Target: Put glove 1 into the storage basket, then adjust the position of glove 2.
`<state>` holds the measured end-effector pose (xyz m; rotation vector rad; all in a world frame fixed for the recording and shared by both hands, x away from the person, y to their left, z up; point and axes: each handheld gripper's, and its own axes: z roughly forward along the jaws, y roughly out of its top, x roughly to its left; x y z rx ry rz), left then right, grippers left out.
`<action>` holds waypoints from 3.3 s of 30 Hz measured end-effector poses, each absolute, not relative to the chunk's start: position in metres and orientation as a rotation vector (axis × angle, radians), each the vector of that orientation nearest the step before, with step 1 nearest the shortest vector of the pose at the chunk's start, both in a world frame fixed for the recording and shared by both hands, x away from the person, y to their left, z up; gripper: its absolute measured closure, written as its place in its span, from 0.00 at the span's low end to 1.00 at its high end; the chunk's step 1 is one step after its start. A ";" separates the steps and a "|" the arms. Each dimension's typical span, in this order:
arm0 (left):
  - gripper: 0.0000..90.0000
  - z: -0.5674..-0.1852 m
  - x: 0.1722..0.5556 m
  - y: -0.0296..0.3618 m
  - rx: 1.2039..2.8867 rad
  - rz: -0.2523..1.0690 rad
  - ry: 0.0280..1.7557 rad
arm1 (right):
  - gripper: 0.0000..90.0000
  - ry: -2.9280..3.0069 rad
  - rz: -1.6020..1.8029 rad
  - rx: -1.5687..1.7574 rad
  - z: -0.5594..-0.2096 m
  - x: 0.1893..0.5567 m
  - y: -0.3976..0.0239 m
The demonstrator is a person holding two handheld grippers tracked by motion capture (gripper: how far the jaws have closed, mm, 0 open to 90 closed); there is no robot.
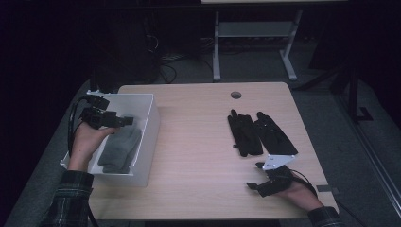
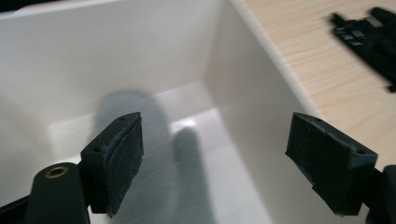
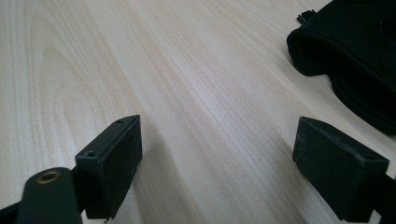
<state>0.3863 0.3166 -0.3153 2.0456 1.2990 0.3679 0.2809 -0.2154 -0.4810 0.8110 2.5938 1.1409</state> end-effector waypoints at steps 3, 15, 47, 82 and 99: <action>0.20 -0.309 0.383 0.300 2.059 0.358 1.243 | 0.17 2.594 1.141 0.811 -0.481 0.281 -0.215; 0.20 -0.303 0.372 0.231 2.098 0.329 1.054 | 0.17 2.594 1.141 0.809 -0.481 0.281 -0.215; 0.19 -0.362 0.340 0.144 2.206 0.295 0.862 | 0.17 2.596 1.140 0.809 -0.481 0.281 -0.215; 0.14 -0.469 0.302 0.153 2.349 0.264 0.708 | 0.87 2.519 1.174 0.898 -0.454 0.299 -0.219; 0.14 -0.477 0.295 0.164 2.258 0.285 0.679 | 1.00 2.475 1.141 0.983 -0.444 0.359 -0.217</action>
